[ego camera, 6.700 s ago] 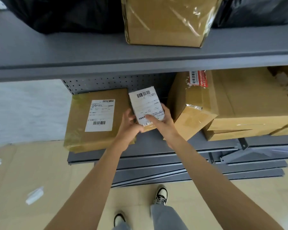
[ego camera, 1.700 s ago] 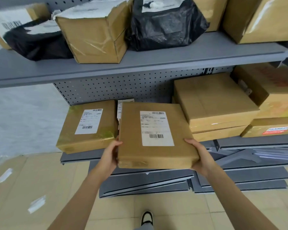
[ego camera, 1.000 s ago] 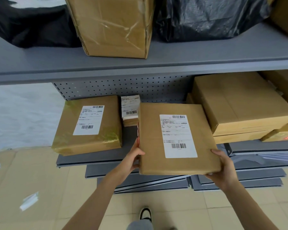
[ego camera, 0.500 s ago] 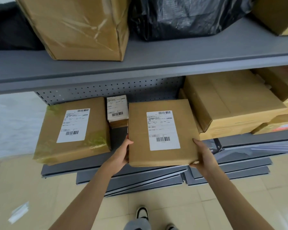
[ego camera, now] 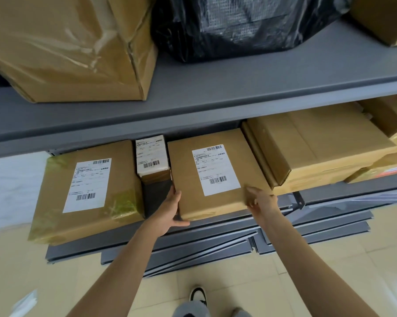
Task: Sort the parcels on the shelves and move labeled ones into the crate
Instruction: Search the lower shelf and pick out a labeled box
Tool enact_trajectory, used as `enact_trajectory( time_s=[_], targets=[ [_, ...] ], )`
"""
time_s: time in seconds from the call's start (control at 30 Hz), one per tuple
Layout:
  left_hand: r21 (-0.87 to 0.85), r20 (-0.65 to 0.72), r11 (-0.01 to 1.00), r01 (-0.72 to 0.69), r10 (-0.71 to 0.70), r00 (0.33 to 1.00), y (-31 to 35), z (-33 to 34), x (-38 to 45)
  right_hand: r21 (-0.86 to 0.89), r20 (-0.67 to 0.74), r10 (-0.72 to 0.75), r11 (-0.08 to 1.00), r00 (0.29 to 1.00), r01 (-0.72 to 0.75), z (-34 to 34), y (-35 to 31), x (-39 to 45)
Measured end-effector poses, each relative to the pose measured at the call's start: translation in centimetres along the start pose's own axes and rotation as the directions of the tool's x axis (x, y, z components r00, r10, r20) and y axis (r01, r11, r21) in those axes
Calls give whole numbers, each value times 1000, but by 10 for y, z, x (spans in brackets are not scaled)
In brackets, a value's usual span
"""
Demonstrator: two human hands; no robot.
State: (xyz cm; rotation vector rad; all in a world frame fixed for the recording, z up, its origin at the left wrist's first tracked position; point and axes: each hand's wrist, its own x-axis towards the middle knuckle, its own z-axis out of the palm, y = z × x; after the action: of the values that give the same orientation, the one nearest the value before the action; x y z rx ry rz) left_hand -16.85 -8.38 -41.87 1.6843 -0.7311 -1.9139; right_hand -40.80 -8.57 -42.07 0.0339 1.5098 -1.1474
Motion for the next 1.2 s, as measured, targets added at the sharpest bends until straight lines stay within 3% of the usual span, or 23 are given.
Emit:
enact_trajectory(
  time_s=[0.17,0.27,0.33,0.43,0.5,0.63,0.73,0.83,0.9,0.97,1.07,1.2],
  targets=[
    [-11,-59,1000,-20,20,998,2,0,7,11,119,24,1000,993,-25,-9,1,2],
    [12,-196,998,-69,70,978,7,3,14,70,232,28,997,972,-45,-17,-7,-2],
    [79,-246,996,-44,63,967,16,10,17,31,223,49,998,974,-58,-16,-13,-3],
    [190,-257,981,29,21,966,24,19,18,-80,134,53,996,990,-43,-13,-19,-4],
    [193,-344,979,67,4,939,29,26,17,-100,36,-27,995,999,30,-19,-25,-2],
    [251,-691,961,114,96,716,48,57,9,-39,-224,-203,979,953,199,-55,-60,6],
    [367,-687,928,-69,319,653,58,101,-1,13,-363,-315,939,877,343,-92,-103,17],
    [500,-514,823,-269,532,673,63,161,-7,106,-379,-356,900,854,423,-126,-151,26],
    [450,-372,814,-368,545,752,68,204,-7,121,-234,-322,927,917,356,-144,-179,29],
    [287,-271,877,-385,460,846,71,239,-6,50,-37,-240,969,970,242,-156,-198,30],
    [222,-232,908,-356,404,885,65,270,-8,-95,136,-190,974,972,204,-166,-206,29],
    [148,-290,931,-334,363,885,54,274,-15,-117,166,-199,969,966,220,-168,-204,25]
  ],
)
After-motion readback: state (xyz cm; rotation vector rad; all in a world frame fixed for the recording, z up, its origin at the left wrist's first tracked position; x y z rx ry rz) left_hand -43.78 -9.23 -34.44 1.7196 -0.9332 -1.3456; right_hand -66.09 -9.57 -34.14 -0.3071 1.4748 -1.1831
